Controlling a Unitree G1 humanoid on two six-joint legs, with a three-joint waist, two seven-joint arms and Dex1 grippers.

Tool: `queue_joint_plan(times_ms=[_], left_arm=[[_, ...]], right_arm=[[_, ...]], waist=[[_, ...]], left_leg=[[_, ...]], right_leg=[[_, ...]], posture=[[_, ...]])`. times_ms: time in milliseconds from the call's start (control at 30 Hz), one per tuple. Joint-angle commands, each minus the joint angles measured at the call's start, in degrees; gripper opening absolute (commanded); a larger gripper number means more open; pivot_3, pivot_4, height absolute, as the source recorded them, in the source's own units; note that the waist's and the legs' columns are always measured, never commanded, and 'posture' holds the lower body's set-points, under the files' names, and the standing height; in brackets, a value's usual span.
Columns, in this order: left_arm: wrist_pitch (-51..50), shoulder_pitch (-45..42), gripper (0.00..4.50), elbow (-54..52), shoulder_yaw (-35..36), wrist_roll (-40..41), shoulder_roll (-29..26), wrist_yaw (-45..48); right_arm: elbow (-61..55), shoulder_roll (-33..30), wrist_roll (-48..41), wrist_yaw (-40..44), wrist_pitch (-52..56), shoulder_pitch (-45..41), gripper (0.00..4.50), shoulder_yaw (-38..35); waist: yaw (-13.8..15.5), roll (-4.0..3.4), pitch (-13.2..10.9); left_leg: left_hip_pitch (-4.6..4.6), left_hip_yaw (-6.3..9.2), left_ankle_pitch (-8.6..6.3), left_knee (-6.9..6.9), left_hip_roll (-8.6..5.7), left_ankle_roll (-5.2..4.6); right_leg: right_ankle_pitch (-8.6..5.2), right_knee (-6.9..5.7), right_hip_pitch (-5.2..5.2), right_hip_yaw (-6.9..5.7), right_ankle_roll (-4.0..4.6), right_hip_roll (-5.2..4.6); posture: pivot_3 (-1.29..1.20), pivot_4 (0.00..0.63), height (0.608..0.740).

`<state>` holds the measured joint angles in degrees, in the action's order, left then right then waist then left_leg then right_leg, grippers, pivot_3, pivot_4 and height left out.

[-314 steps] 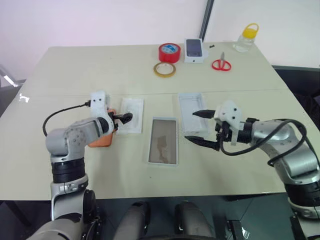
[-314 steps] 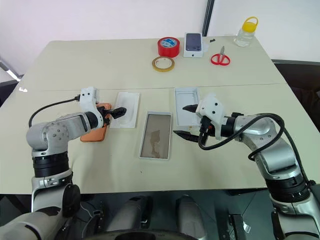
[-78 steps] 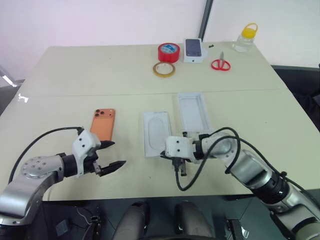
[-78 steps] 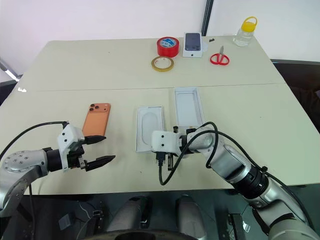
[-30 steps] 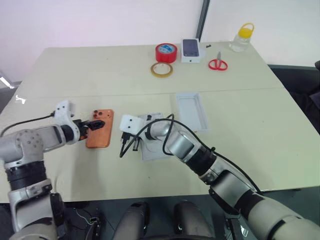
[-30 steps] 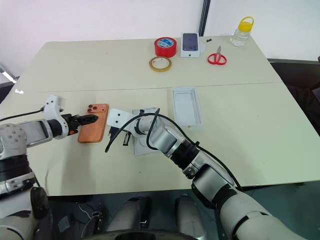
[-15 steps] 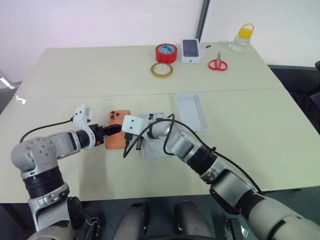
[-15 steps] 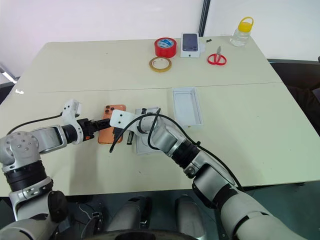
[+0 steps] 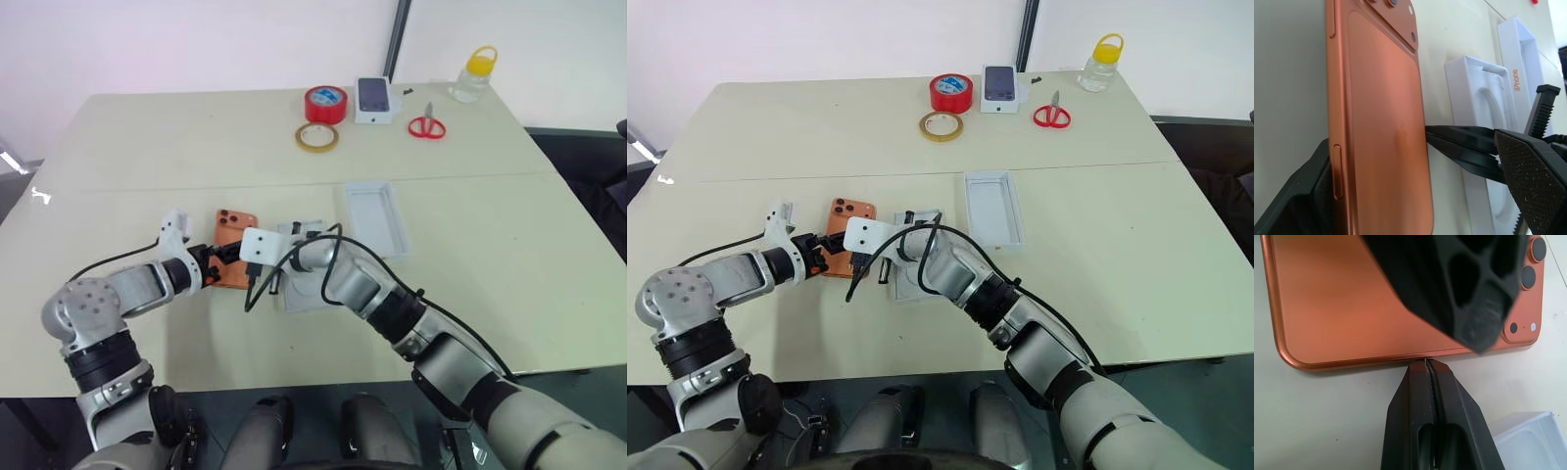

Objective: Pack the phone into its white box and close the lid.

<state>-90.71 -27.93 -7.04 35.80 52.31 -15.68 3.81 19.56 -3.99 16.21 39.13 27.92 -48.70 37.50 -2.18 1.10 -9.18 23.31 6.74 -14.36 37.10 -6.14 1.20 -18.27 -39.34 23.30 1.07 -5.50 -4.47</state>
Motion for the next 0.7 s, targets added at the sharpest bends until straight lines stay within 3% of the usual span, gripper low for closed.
queue_joint_plan(times_ms=[33,133,267,567,667,700], left_arm=[[-1.8,-0.1,4.5,1.8,0.5,1.7,0.5,-1.9],[-1.8,-0.6,4.5,2.3,2.1,1.1,0.3,-3.3],[-1.8,-1.5,3.22,3.2,5.2,1.5,0.1,-4.7],[-1.8,-1.6,3.22,3.8,12.3,6.3,3.2,-9.8],[-1.8,-1.5,2.38,3.5,15.1,8.4,5.3,-12.1],[-1.8,-1.5,1.88,3.3,15.7,8.9,5.9,-13.0]], right_arm=[[-1.4,0.5,0.4,0.6,-0.8,0.2,0.05,-0.4],[-1.6,0.5,0.7,0.6,-1.0,0.4,0.05,-0.5],[-1.9,0.5,1.1,0.7,-1.0,0.7,0.0,-0.4],[-2.9,0.5,1.5,1.0,-0.9,0.6,0.0,-0.7],[-3.9,0.4,1.4,1.2,-0.6,0.2,0.0,-1.1],[-4.1,0.4,1.5,1.2,-0.5,0.0,0.0,-1.2]], waist=[[0.0,0.0,0.0],[-0.1,0.0,0.0],[-0.3,0.01,0.0],[-0.4,0.01,0.0],[-0.4,0.02,0.0],[-0.3,0.04,0.0]], left_leg=[[0.0,0.0,0.0,0.0,0.0,0.0],[0.0,0.0,0.0,0.0,0.01,0.0],[0.0,0.0,0.0,-0.01,0.01,0.0],[0.02,0.0,0.01,-0.02,0.03,0.02],[0.03,-0.01,0.01,-0.02,0.03,0.02],[0.04,0.0,0.01,-0.01,0.03,0.02]], right_leg=[[0.0,0.0,0.0,0.0,0.0,0.0],[0.0,0.0,0.0,0.0,0.0,0.01],[0.0,-0.01,0.0,0.0,0.0,0.01],[0.0,-0.02,-0.01,0.01,0.0,0.02],[0.0,-0.03,0.0,0.01,0.0,0.02],[0.0,-0.03,0.0,0.01,0.0,0.02]], posture=[[0.0,0.15,0.74],[0.0,0.15,0.74],[0.0,0.15,0.74],[0.0,0.15,0.74],[0.0,0.15,0.74],[0.0,0.15,0.74]])
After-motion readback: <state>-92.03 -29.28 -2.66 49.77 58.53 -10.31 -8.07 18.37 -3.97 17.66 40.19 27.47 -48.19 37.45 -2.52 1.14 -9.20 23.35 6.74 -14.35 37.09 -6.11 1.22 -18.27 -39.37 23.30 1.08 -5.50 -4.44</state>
